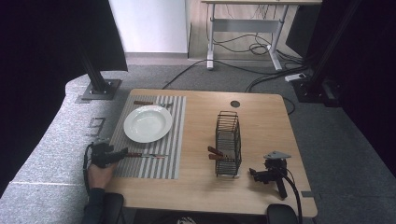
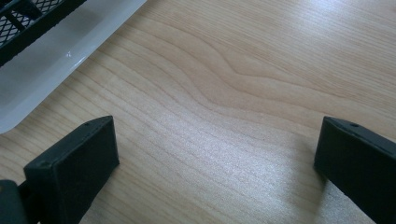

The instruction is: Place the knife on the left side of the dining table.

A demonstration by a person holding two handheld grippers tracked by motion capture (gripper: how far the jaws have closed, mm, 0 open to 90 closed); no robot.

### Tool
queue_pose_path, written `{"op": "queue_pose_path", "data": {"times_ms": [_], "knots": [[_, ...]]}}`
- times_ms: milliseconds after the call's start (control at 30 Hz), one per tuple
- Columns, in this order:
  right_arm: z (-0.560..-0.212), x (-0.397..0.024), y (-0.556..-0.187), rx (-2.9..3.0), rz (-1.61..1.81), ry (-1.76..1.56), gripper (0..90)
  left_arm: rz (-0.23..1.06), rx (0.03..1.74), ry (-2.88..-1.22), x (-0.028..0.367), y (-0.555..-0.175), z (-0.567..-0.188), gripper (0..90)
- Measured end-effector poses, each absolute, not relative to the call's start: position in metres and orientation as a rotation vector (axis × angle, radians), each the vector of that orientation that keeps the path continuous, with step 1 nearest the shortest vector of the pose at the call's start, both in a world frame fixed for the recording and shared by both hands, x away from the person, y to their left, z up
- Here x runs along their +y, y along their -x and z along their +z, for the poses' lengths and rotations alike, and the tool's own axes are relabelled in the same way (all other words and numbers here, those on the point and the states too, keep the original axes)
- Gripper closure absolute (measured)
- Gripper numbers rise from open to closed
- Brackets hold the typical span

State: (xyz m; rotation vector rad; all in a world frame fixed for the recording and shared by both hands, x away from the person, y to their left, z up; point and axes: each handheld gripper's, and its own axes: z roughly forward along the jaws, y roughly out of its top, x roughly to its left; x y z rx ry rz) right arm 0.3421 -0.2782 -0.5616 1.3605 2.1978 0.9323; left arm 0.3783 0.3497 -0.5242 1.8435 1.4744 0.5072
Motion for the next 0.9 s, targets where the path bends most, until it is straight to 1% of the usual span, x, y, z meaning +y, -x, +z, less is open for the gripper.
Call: {"op": "queue_pose_path", "data": {"times_ms": [100, 167, 200, 233, 267, 367, 533, 633, 900], "knots": [[-0.562, -0.278, -0.342, 2.198, 0.932, -1.36, 0.0, 0.531, 1.422, -1.917, 0.344, -0.373, -0.52, 16.0], [-0.562, -0.278, -0.342, 2.198, 0.932, -1.36, 0.0, 0.535, 1.384, -1.953, 0.341, -0.368, -0.519, 12.5], [-0.562, -0.278, -0.342, 2.198, 0.932, -1.36, 0.0, 0.525, 1.372, -1.964, 0.339, -0.366, -0.519, 4.0], [-0.562, -0.278, -0.342, 2.198, 0.932, -1.36, 0.0, 0.518, 1.358, -1.986, 0.337, -0.365, -0.52, 4.0], [-0.562, -0.278, -0.342, 2.198, 0.932, -1.36, 0.0, 0.525, 1.347, -2.01, 0.335, -0.363, -0.522, 0.0], [-0.562, -0.278, -0.342, 2.198, 0.932, -1.36, 0.0, 0.518, 1.331, -2.072, 0.329, -0.36, -0.529, 0.0], [-0.562, -0.278, -0.342, 2.198, 0.932, -1.36, 0.0, 0.524, 1.344, -2.12, 0.325, -0.361, -0.541, 0.0], [-0.562, -0.278, -0.342, 2.197, 0.932, -1.36, 0.0, 0.505, 1.358, -2.09, 0.326, -0.361, -0.548, 0.0], [-0.562, -0.278, -0.342, 2.197, 0.933, -1.36, 0.0, 0.505, 1.359, -2.09, 0.326, -0.361, -0.548, 0.0]]}}
